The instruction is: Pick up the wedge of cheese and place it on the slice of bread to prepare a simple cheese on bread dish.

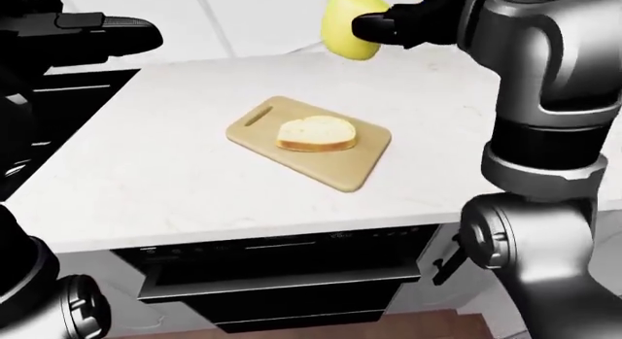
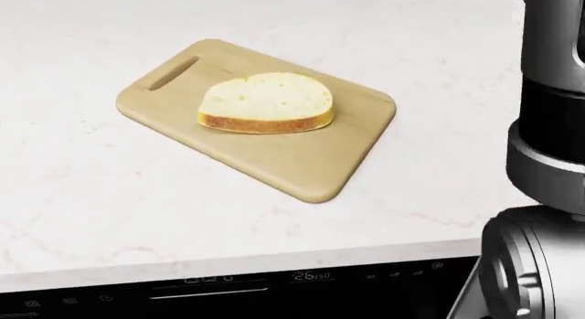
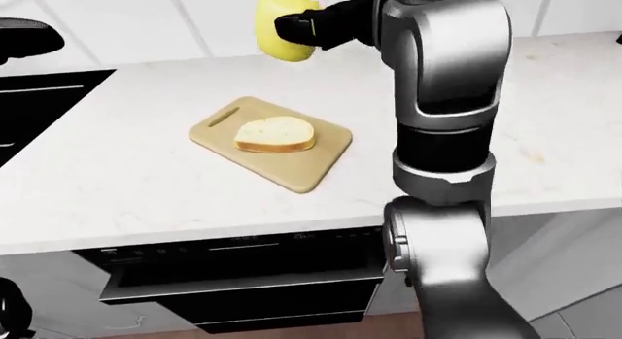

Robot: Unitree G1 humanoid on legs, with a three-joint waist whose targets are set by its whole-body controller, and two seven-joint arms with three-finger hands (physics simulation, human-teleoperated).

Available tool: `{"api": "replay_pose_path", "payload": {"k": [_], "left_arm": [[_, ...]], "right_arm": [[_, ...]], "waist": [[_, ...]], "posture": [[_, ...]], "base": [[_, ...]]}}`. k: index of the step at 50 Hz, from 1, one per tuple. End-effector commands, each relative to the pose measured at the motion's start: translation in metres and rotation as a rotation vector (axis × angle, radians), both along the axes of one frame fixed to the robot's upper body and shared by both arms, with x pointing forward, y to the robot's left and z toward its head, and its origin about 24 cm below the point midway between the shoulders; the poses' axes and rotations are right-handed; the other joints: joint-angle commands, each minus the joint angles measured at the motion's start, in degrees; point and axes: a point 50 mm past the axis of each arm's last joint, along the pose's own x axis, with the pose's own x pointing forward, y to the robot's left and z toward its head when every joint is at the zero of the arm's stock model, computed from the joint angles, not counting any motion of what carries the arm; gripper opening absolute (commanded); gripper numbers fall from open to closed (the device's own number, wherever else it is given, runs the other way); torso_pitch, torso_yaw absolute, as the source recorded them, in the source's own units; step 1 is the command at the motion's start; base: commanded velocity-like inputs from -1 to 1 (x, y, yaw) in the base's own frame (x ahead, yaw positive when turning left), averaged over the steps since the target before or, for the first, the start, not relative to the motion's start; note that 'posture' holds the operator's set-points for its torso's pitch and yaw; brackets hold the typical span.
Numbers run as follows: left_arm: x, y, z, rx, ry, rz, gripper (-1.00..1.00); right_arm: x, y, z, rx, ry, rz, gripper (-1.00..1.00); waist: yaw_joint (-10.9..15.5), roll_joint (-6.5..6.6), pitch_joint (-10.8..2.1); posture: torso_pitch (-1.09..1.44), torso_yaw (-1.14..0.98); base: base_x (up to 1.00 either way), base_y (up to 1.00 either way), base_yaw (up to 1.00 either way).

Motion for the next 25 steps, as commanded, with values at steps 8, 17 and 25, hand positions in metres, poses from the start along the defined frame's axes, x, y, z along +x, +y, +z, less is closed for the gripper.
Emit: {"api": "replay_pose_path", "payload": {"k": [8, 17, 25], "left_arm": [[-0.005, -0.002, 0.012, 0.016, -0.069, 0.001, 1.00], [-0.005, -0.004, 0.012, 0.018, -0.070, -0.004, 1.00], [-0.008, -0.004, 0.013, 0.014, -0.073, -0.005, 1.00]], "right_arm": [[0.028, 0.032, 0.043, -0.025, -0.051, 0.035, -1.00], [0.046, 0.048, 0.032, -0.106, 0.018, 0.049, -1.00], [0.055, 0.053, 0.014, -0.140, 0.061, 0.036, -1.00]], "waist": [[-0.77, 1.21, -1.72], [-1.19, 2.19, -1.75], [-1.06, 2.43, -2.04]], "posture": [[0.00, 0.00], [0.00, 0.00], [0.00, 0.00]], "base": [[0.00, 0.00, 0.00], [0.00, 0.00, 0.00], [0.00, 0.00, 0.00]]}}
